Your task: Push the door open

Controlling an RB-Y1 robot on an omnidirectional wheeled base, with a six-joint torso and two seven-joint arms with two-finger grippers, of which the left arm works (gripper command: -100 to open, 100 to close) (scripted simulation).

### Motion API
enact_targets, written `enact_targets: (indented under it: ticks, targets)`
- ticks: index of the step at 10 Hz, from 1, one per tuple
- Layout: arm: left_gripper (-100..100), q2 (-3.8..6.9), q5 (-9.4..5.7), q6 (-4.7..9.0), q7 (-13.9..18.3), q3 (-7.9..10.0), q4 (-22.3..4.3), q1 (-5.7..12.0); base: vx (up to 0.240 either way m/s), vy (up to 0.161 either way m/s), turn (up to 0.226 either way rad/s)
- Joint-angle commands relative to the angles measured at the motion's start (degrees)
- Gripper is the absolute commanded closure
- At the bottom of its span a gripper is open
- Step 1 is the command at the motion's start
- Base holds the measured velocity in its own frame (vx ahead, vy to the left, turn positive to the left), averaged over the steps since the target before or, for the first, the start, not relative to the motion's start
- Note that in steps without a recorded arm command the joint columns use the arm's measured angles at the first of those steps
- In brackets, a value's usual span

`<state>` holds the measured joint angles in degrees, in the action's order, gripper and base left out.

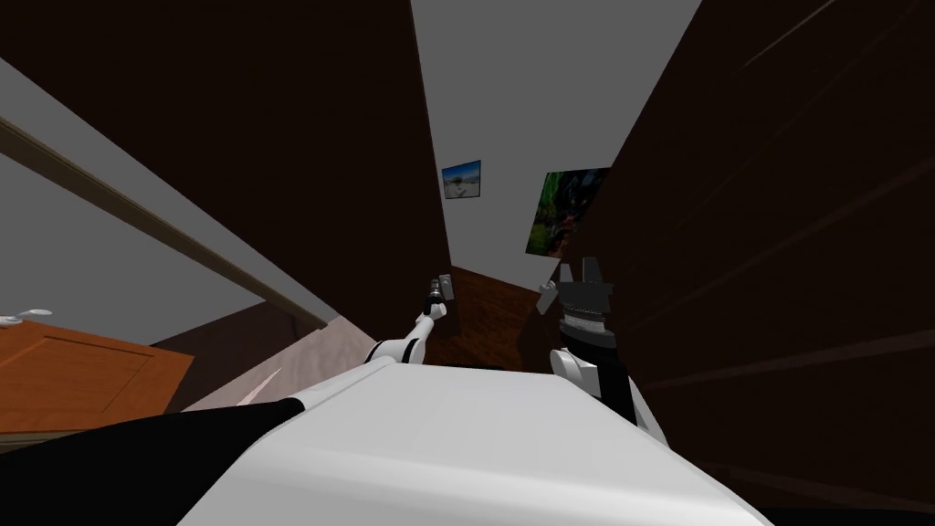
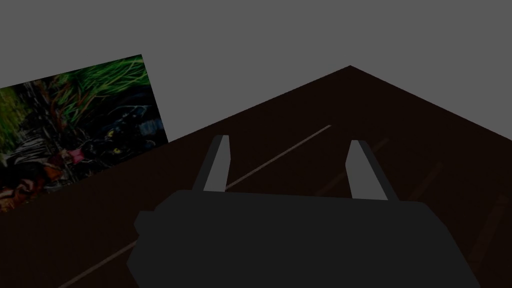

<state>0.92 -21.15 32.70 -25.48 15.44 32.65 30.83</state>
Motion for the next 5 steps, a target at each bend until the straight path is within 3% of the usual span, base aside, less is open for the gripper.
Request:
enact_targets:
  ticks: [1,5]
  targets:
    - [-100,1.16,0.05,-0.16,0.2,-0.32,0.0,0.08,-0.025,0.042,0.013]
    - [-100,1.28,0.13,-0.41,0.5,-0.83,-0.1,0.2,-0.187,0.027,0.007]
